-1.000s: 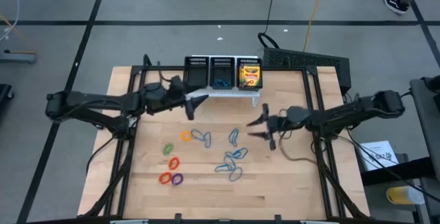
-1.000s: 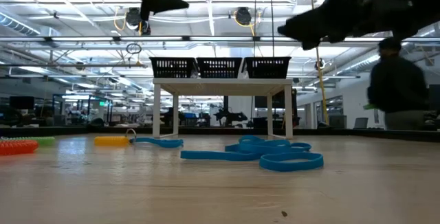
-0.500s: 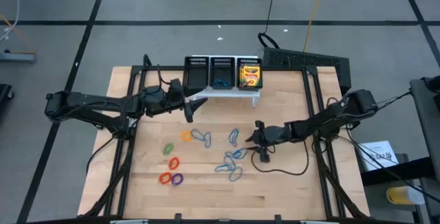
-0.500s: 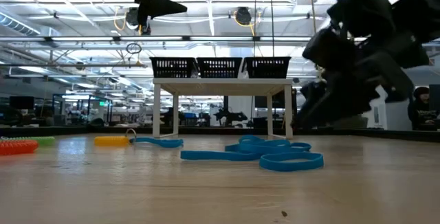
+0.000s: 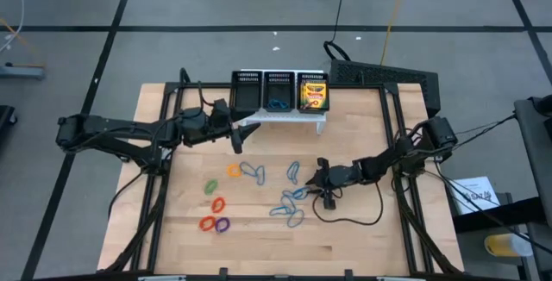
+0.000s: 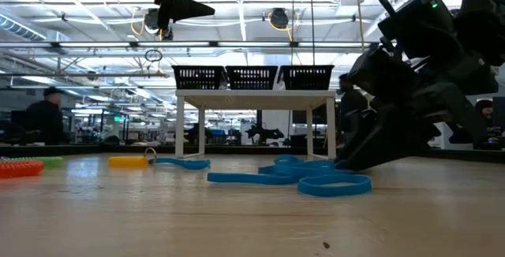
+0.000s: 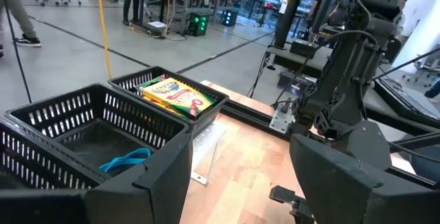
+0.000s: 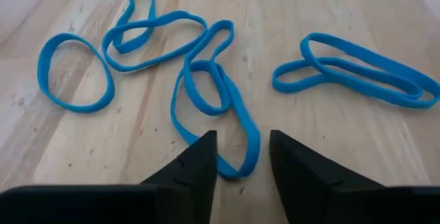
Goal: Pick & Place Office Desk Supplies
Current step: Put the blue rubber band into the middle black bin
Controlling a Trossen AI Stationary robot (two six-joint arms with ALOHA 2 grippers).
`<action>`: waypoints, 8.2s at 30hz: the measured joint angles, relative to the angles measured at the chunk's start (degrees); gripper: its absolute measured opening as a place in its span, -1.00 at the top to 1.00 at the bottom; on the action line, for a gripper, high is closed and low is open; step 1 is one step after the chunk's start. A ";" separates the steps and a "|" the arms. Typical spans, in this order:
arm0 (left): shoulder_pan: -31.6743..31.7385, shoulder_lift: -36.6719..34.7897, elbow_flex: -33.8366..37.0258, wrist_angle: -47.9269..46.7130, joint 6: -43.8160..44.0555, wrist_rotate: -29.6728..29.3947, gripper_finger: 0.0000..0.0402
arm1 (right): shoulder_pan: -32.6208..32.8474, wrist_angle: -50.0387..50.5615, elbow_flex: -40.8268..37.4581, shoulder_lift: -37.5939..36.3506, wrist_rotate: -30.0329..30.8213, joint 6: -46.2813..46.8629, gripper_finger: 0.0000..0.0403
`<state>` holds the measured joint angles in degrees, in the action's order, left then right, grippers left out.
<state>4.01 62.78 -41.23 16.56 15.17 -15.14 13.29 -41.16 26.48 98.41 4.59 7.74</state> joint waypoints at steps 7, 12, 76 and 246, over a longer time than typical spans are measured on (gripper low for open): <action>0.04 0.00 0.00 0.00 0.01 0.00 -0.27 | -0.18 0.30 0.00 -0.17 0.16 -0.06 0.73; 0.02 0.00 0.00 0.00 0.03 0.00 -0.27 | -0.18 -0.29 -0.02 -0.16 -0.07 -1.94 0.96; -3.15 25.15 -0.11 26.90 -4.17 11.65 -0.27 | -12.57 -4.94 -0.11 -30.71 4.39 -31.04 1.00; 16.00 28.81 -9.01 22.42 -1.56 -4.04 0.01 | -22.21 -8.73 -20.48 -59.45 4.12 -11.36 0.03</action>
<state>20.01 91.59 -50.24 38.98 13.61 -19.18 -8.93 -49.89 6.00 38.96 8.71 -3.62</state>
